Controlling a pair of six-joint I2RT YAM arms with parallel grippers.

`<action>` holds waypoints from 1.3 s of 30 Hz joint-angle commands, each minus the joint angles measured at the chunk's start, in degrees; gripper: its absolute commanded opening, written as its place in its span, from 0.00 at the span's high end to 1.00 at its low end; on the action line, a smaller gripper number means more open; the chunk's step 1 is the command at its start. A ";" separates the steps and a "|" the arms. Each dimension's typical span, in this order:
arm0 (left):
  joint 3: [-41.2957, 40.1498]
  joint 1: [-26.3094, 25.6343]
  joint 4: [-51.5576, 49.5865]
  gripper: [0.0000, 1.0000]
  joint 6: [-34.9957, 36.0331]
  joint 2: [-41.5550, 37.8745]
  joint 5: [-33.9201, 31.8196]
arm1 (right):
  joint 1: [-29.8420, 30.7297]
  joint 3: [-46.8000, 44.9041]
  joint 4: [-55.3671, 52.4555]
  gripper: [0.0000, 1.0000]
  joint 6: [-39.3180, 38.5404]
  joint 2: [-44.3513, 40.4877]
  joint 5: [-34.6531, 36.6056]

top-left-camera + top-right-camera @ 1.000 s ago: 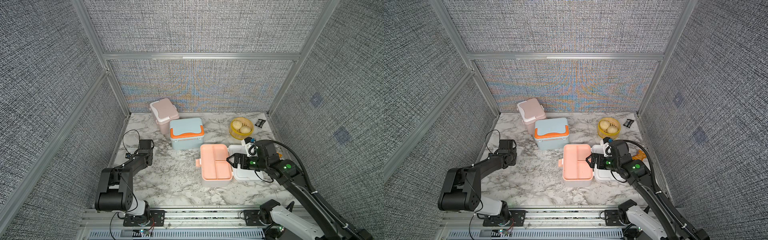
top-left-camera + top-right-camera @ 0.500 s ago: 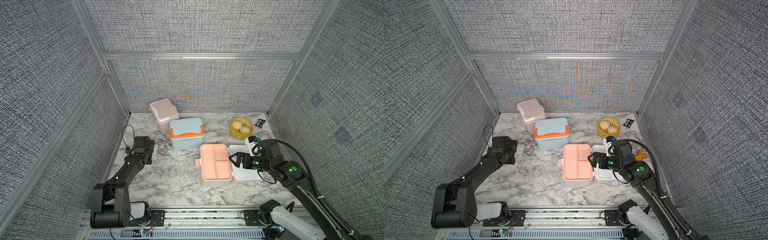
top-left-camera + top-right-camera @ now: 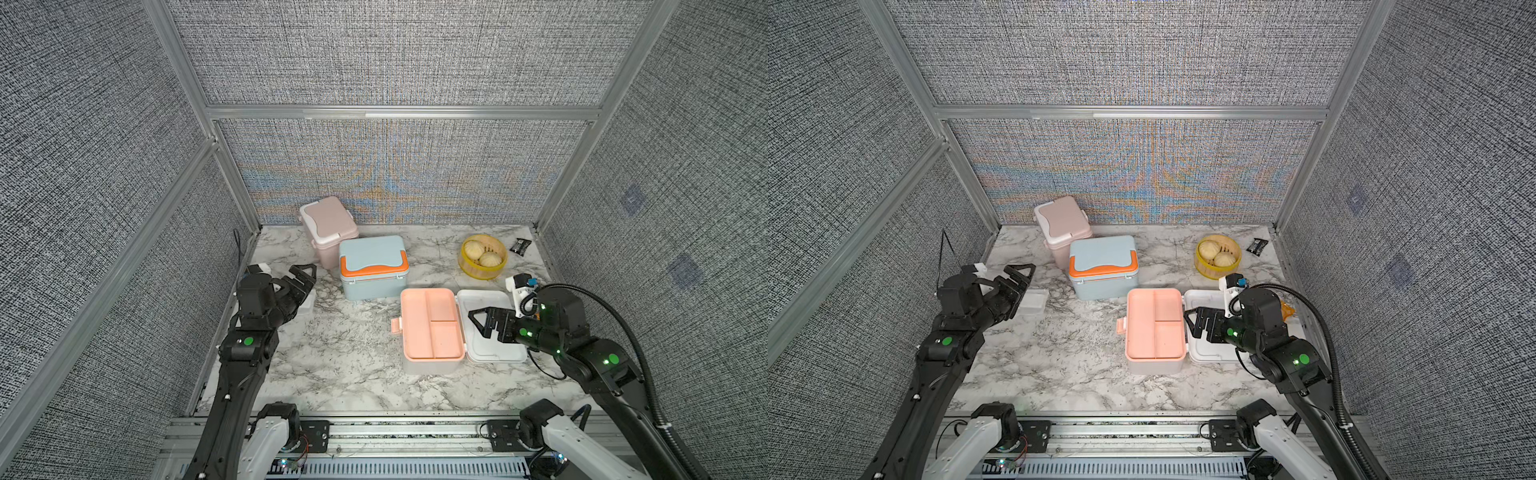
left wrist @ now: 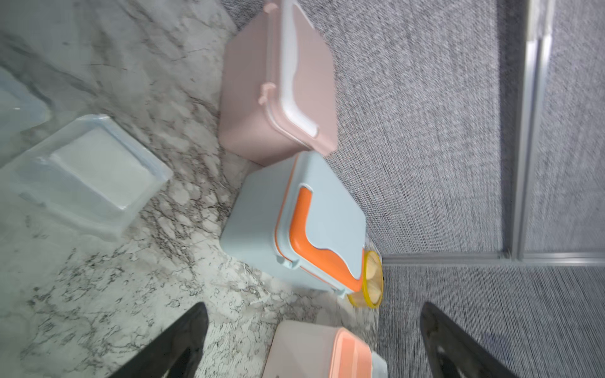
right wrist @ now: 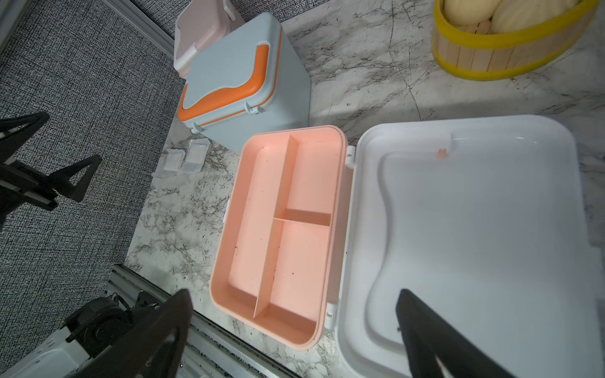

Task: Open first aid kits and take out gauze
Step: Pick up the compartment layer from the first aid kit.

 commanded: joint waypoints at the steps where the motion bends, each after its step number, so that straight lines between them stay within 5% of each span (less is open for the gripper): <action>1: -2.35 -2.03 2.23 0.00 7.96 -3.46 8.81 | -0.02 -0.24 -0.53 0.01 -1.32 -0.20 -1.21; 9: -12.50 -10.59 19.20 0.00 8.82 -4.49 11.09 | 0.08 -2.72 2.74 0.07 -0.08 -0.15 -3.86; 18: -17.15 -23.58 33.68 0.00 17.04 7.36 6.31 | 4.36 -1.27 7.72 0.18 2.34 8.17 -2.27; 23: -20.48 -25.20 44.49 0.00 17.83 14.73 10.20 | 9.43 2.85 8.87 0.24 2.14 17.01 2.76; 28: -21.61 -28.12 46.48 0.00 24.19 18.86 9.54 | 13.57 8.91 7.31 0.35 1.36 26.33 8.98; 39: -22.07 -29.58 53.13 0.00 23.68 24.97 12.31 | 18.13 18.42 1.87 0.52 1.70 43.45 20.01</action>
